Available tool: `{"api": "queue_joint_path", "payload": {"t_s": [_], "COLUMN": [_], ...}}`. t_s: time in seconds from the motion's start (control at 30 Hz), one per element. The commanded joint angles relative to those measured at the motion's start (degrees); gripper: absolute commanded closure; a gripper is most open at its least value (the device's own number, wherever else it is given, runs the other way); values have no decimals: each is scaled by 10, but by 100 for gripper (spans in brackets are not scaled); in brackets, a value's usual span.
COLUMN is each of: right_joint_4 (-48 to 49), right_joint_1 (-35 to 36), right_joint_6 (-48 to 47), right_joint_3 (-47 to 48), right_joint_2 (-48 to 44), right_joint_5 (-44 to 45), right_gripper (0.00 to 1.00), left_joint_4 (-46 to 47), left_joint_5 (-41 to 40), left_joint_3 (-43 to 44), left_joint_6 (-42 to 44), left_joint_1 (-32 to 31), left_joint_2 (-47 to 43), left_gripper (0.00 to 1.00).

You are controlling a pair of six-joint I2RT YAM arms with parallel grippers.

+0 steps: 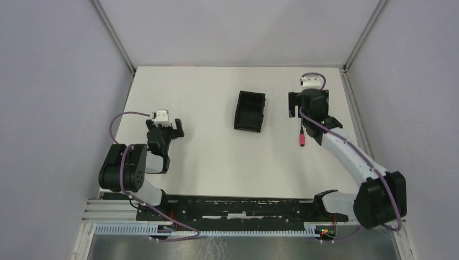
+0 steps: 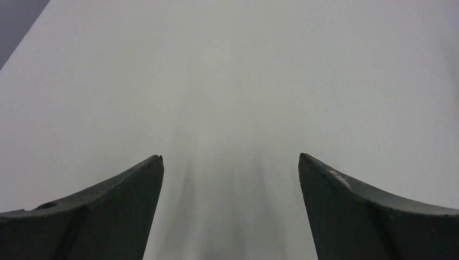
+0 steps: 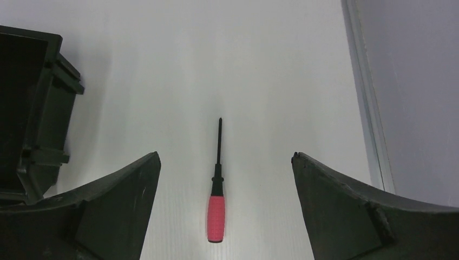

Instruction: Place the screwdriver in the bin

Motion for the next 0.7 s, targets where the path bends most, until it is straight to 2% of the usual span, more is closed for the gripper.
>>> {"api": "queue_joint_path", "payload": {"t_s": [0.0, 0.1, 0.17, 0.3, 0.47, 0.57, 0.67], "right_joint_4": [-210, -265, -267, -261, -203, -183, -165], "right_joint_1": [-24, -35, -36, -46, -62, -74, -89], "right_joint_6": [7, -2, -7, 13, 36, 39, 39], "right_joint_3": [140, 212, 229, 221, 159, 134, 117], "right_joint_2": [139, 245, 293, 353, 368, 380, 378], "right_joint_5": [-47, -81, -103, -98, -132, -161, -207], "right_gripper": [2, 6, 8, 13, 22, 36, 64], "left_joint_4": [13, 13, 13, 13, 13, 13, 13], "left_joint_5": [6, 6, 6, 6, 6, 6, 6], "left_joint_3": [5, 5, 5, 5, 5, 5, 5], "left_joint_6": [-19, -19, -19, -19, -19, -19, -19], "left_joint_1": [2, 2, 2, 2, 2, 2, 2], "left_joint_2": [-9, -10, -10, -10, -10, -10, -10], "left_gripper": [0, 0, 0, 0, 0, 0, 0]}}
